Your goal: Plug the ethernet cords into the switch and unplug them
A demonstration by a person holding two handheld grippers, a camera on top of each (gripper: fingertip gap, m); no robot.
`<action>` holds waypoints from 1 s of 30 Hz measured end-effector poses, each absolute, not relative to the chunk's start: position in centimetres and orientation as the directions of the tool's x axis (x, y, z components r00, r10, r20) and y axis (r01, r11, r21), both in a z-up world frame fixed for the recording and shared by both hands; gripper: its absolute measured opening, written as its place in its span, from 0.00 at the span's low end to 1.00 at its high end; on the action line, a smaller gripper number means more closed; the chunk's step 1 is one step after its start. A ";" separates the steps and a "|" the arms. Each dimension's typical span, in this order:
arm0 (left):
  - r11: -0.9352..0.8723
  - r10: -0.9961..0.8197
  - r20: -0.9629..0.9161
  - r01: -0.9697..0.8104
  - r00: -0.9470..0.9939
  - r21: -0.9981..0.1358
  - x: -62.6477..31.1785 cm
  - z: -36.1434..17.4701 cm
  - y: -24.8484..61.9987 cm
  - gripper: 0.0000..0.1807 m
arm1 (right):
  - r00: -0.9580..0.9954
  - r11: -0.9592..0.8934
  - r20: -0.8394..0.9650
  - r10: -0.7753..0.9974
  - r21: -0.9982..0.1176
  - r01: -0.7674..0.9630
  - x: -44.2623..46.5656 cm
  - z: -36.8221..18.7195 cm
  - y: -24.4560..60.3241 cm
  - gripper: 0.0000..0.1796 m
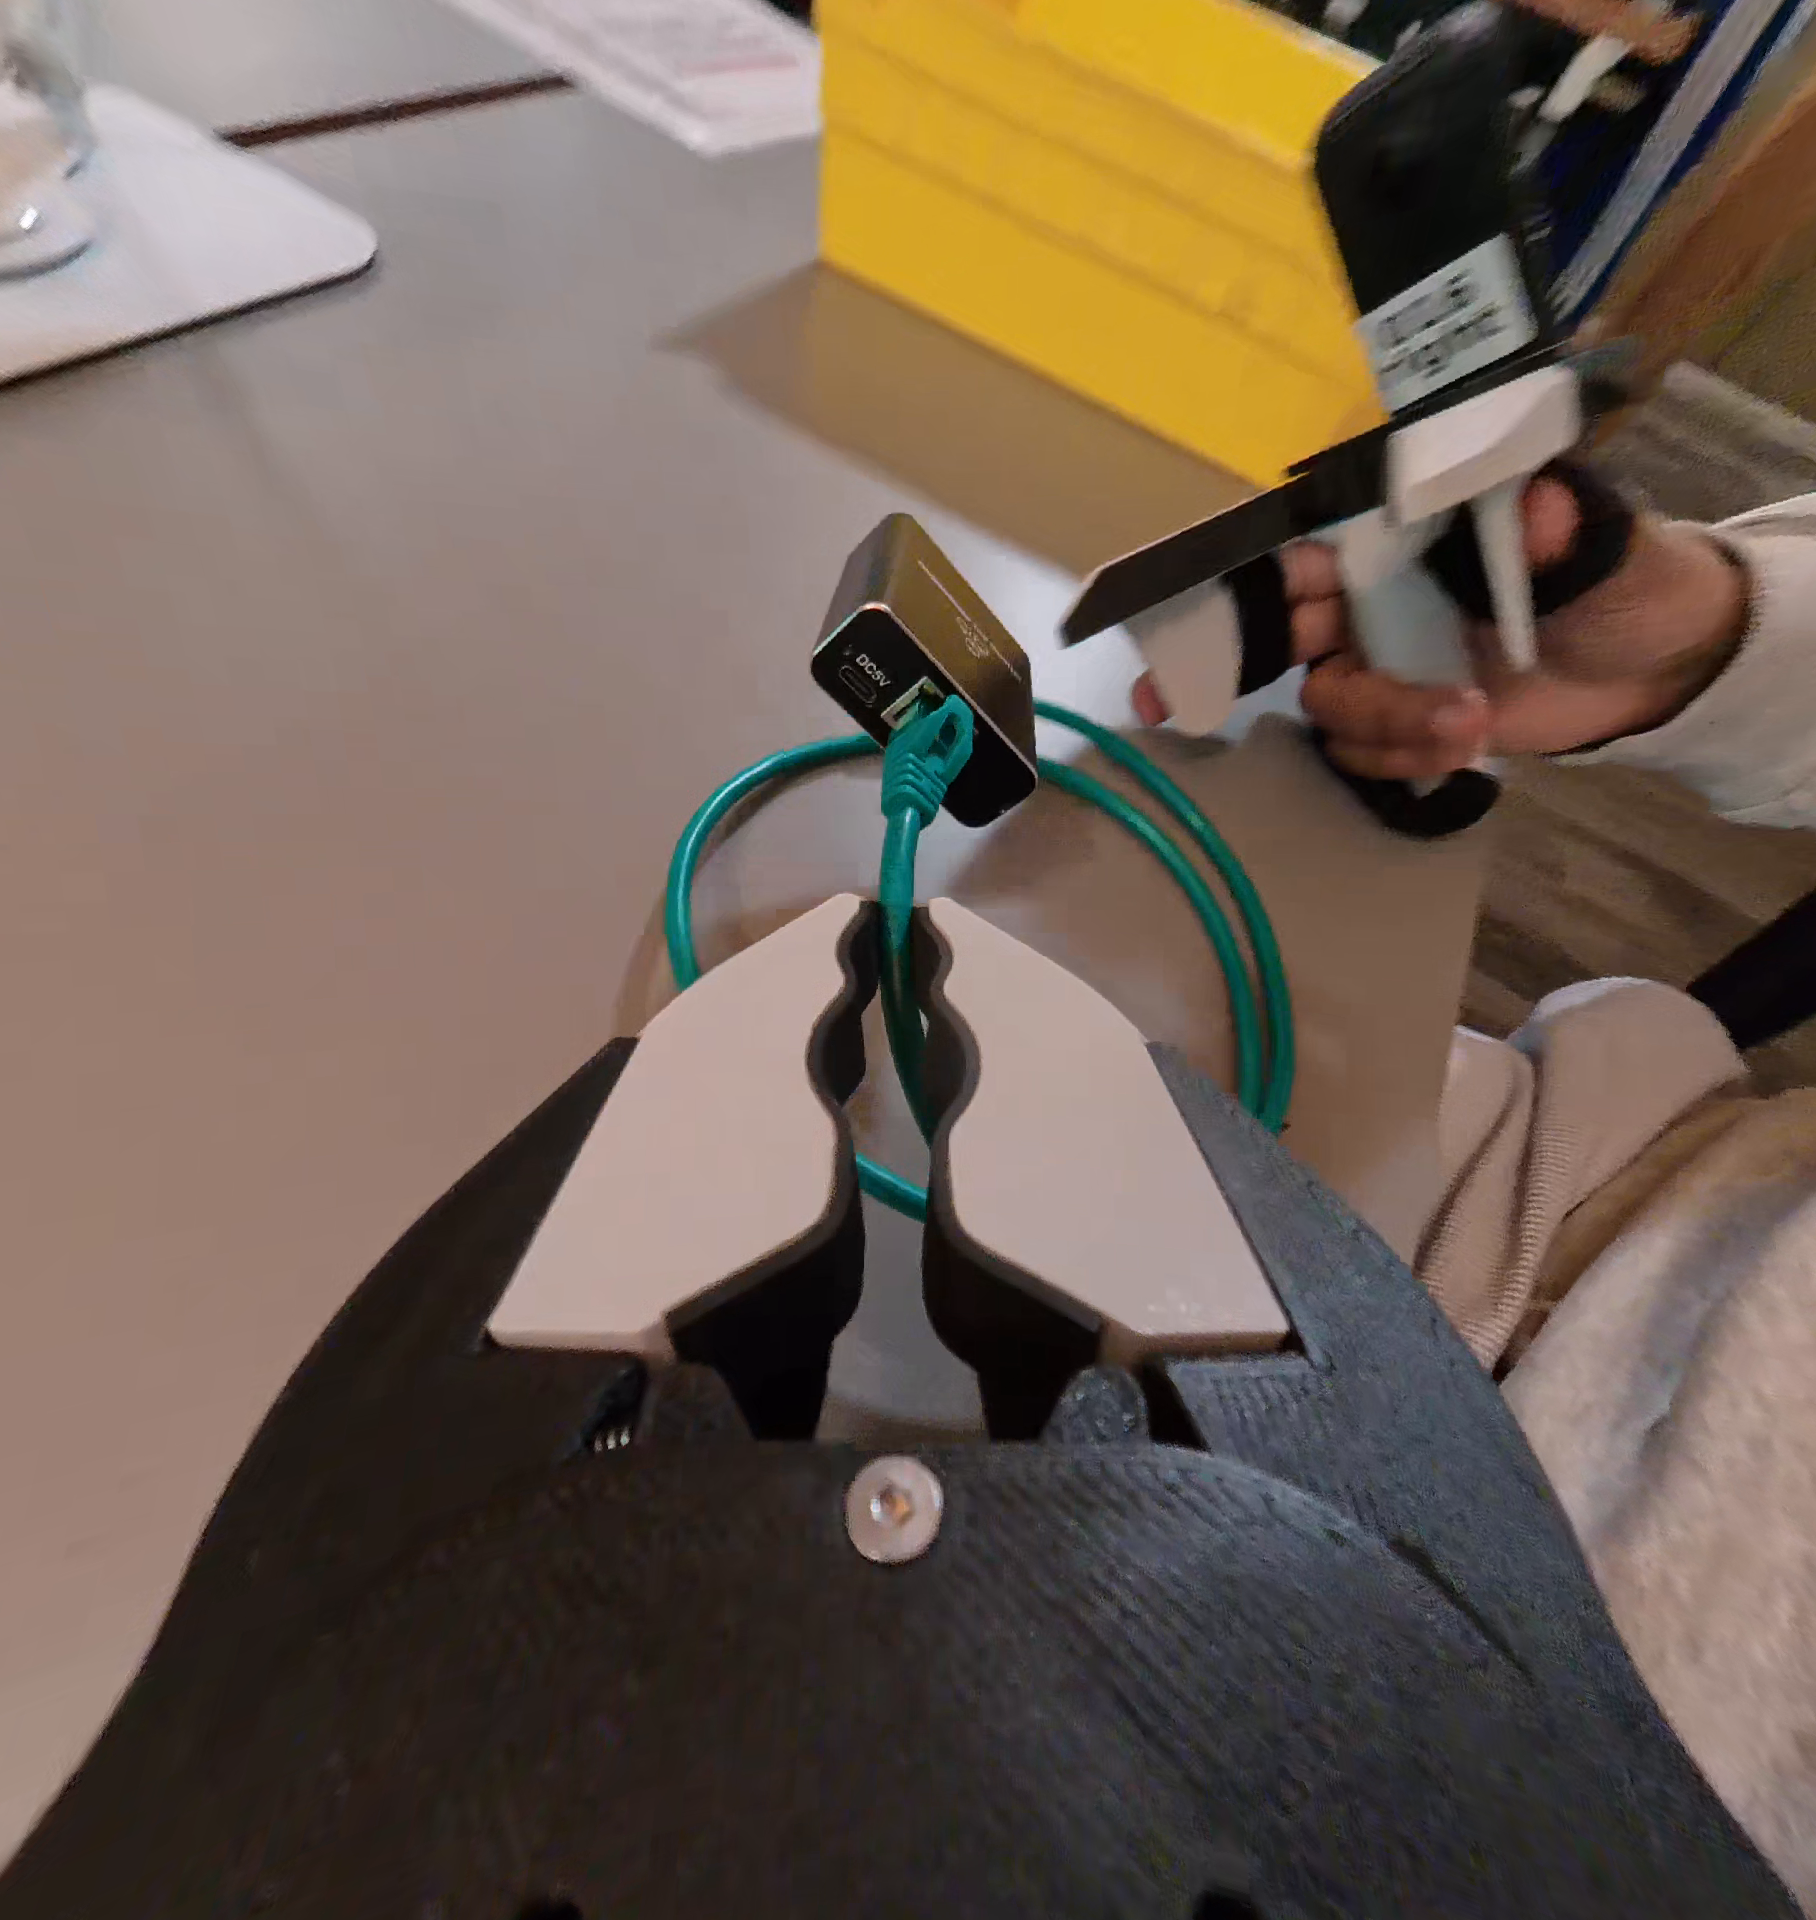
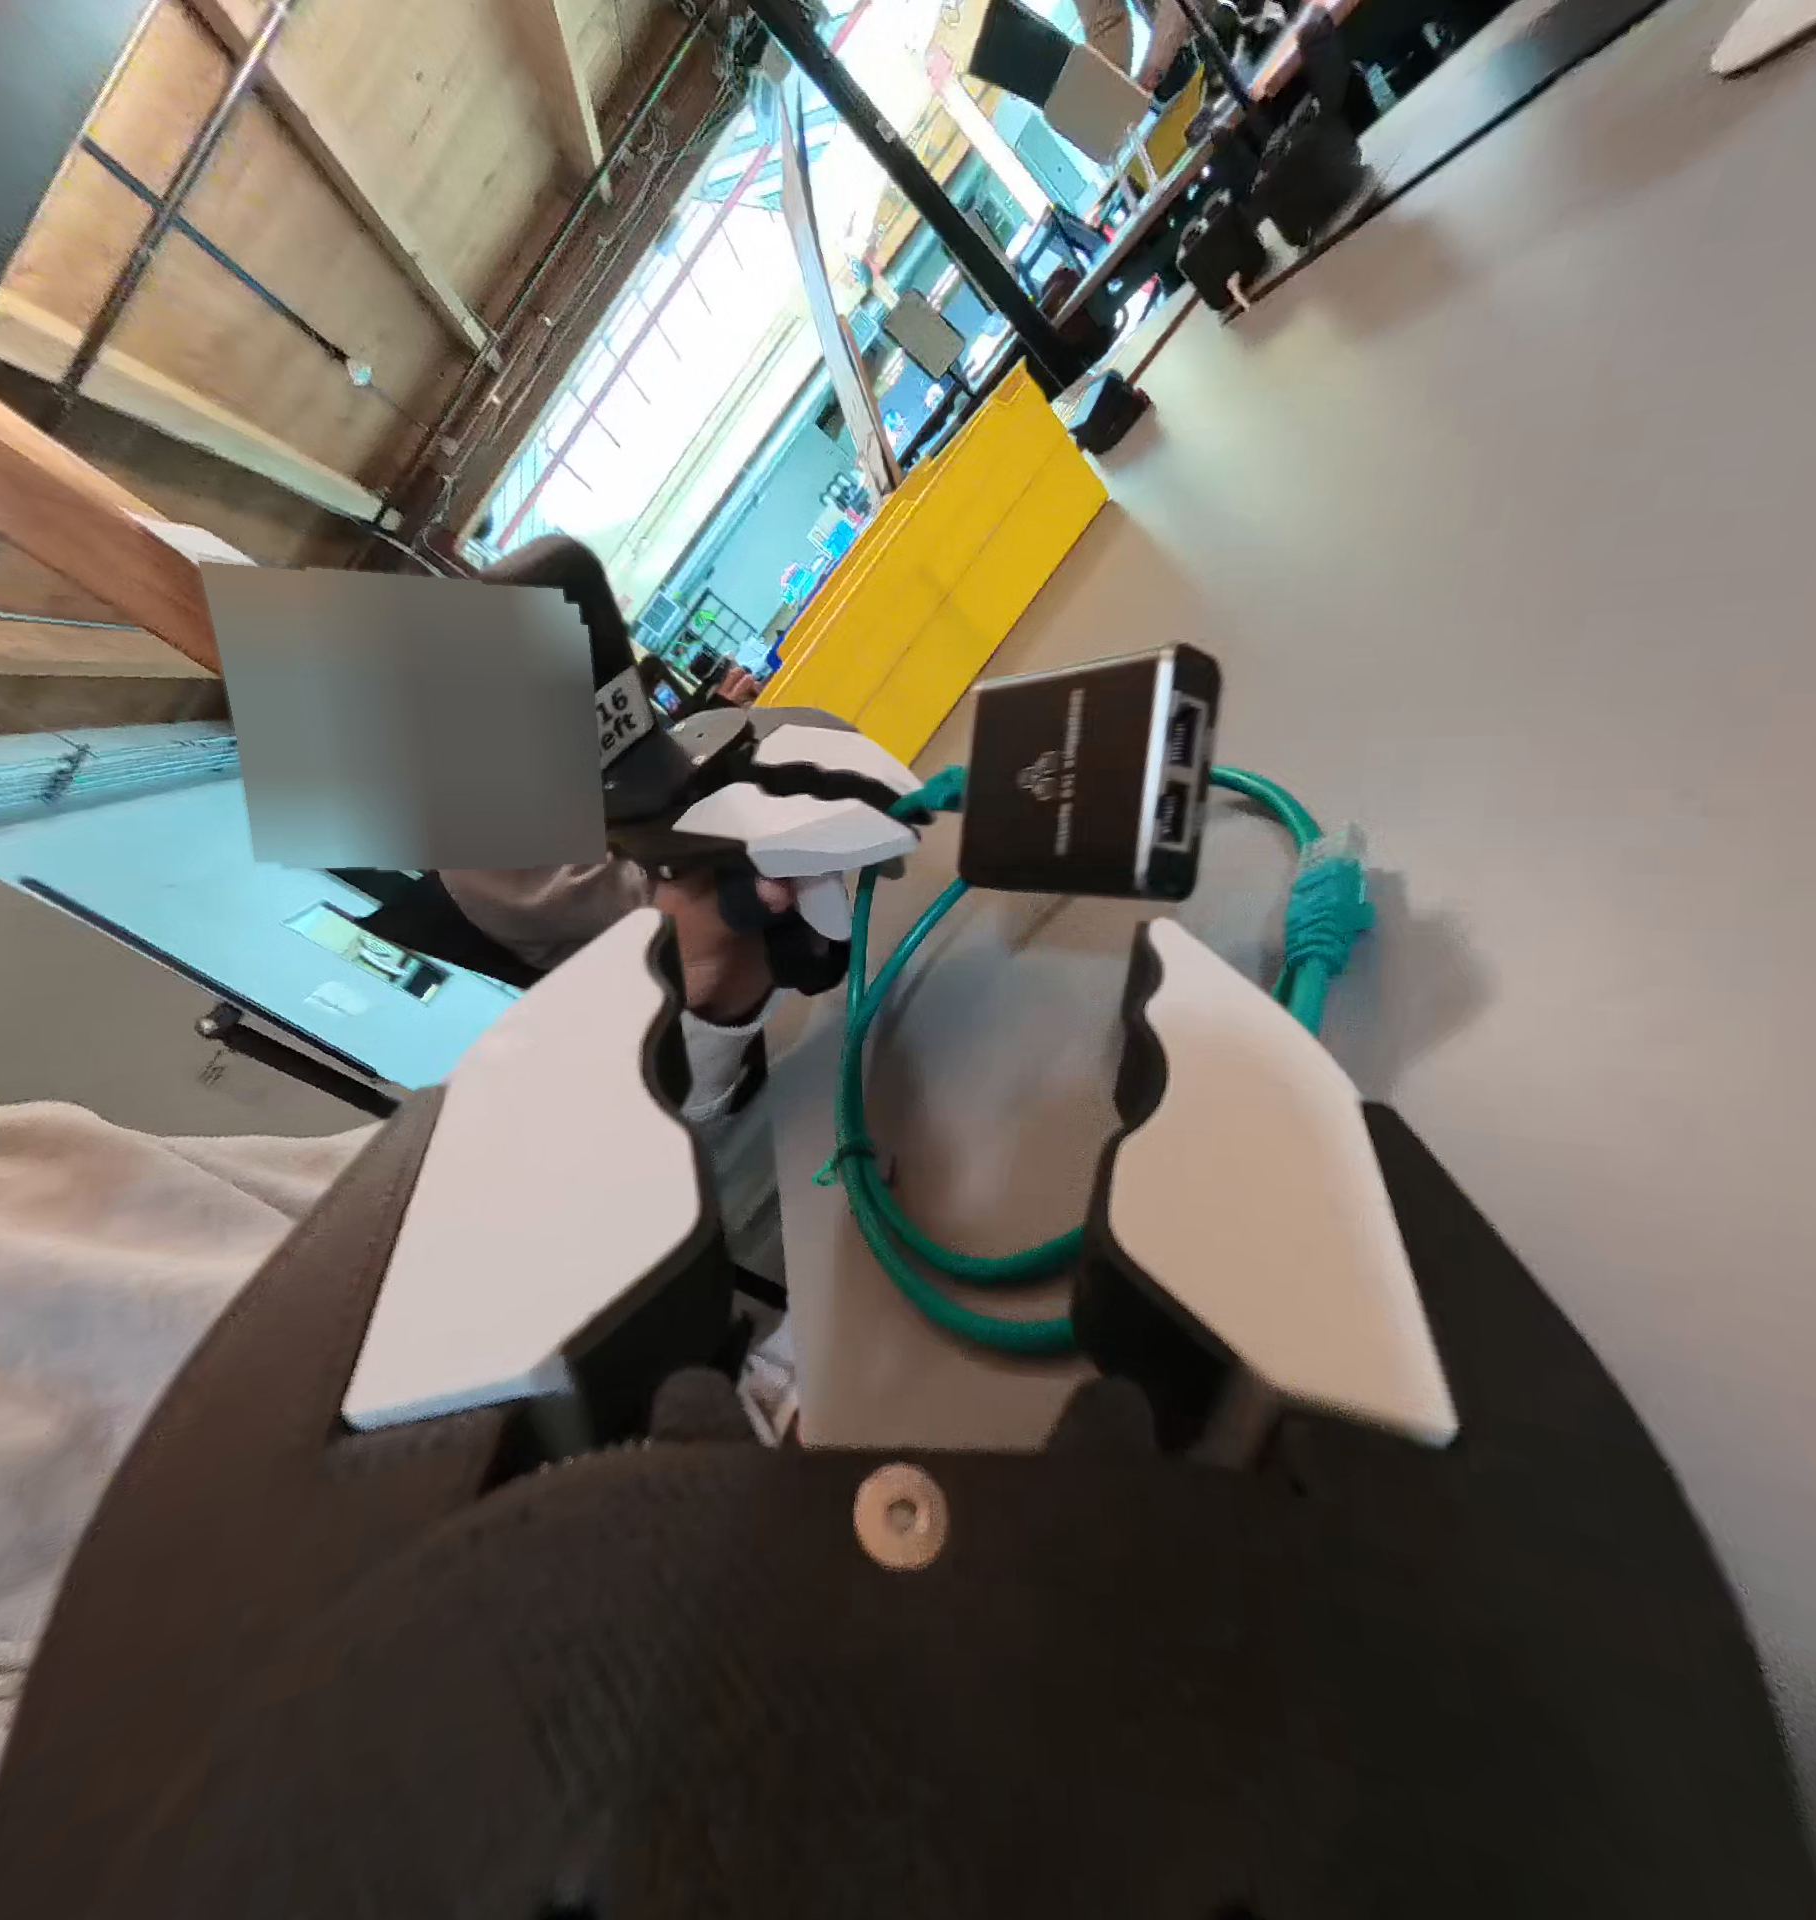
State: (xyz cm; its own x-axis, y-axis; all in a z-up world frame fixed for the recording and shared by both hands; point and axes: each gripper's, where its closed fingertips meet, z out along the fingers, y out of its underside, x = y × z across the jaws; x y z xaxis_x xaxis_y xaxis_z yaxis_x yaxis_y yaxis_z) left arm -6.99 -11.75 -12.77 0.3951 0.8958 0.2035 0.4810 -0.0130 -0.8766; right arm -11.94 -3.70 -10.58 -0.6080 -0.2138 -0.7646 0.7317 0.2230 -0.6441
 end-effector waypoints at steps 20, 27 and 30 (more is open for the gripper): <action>0.141 0.782 0.303 0.319 0.545 -0.937 -6.6 -9.5 -7.9 0.03 | -0.576 0.221 -0.778 -0.253 -0.626 0.748 -12.6 -10.2 -3.3 0.30; 0.208 0.720 0.336 0.274 0.608 -0.939 -6.2 -8.1 -7.0 0.03 | -0.603 0.195 -0.764 -0.228 -0.643 0.741 -13.0 -10.1 -3.4 0.39; 0.231 0.718 0.357 0.280 0.598 -0.932 -6.3 -8.2 -7.2 0.03 | -0.560 0.254 -0.771 -0.302 -0.632 0.733 -11.4 -9.8 -3.3 0.30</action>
